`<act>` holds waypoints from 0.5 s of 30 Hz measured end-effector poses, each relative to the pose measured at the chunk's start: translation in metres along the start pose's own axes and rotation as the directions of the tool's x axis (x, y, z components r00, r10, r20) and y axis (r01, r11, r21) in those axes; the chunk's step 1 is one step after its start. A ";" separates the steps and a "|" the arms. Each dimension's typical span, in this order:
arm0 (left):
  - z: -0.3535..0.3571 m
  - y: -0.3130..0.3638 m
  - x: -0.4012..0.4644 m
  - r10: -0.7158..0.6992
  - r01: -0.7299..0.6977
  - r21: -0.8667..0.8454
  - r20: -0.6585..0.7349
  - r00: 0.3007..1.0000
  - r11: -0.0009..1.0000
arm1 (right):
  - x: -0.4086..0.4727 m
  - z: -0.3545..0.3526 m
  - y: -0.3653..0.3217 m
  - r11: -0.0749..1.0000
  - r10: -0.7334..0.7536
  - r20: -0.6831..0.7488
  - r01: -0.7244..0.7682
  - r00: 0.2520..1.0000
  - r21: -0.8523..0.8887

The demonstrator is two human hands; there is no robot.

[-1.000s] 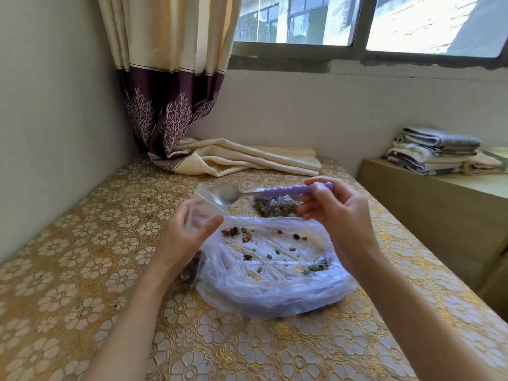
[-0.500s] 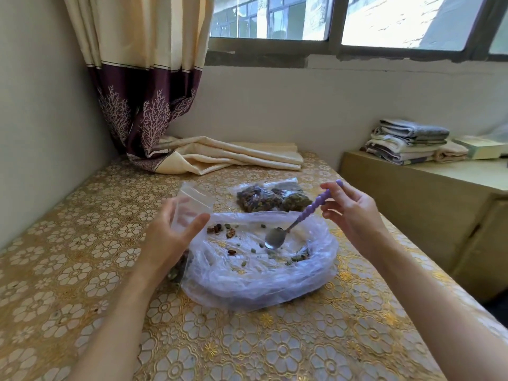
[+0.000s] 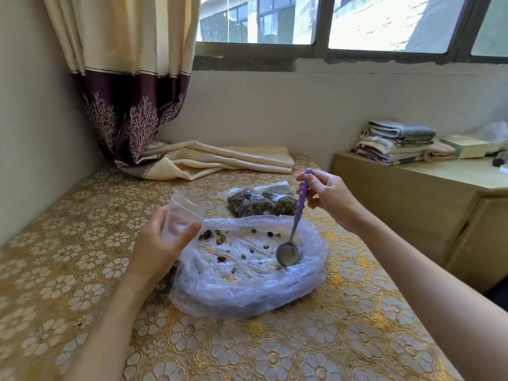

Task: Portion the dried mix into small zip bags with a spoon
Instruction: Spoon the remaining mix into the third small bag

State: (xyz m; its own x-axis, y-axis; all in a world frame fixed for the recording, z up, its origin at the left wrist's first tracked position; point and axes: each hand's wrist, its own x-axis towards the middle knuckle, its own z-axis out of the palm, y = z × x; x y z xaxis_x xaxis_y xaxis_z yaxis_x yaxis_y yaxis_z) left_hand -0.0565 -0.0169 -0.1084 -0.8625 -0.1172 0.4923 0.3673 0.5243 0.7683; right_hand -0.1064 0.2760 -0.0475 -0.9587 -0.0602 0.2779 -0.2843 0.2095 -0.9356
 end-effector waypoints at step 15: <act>0.000 0.003 0.000 0.019 -0.019 0.021 0.000 1.000 1.000 | 0.005 0.011 -0.009 0.990 0.061 0.147 -0.041 0.987 -0.136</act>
State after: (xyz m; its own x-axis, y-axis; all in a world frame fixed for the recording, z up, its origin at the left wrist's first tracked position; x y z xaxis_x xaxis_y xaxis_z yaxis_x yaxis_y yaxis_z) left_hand -0.0554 -0.0154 -0.1064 -0.8552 -0.1074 0.5070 0.3764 0.5437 0.7501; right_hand -0.1085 0.2634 -0.0400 -0.9642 -0.1902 0.1848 -0.2415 0.3424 -0.9080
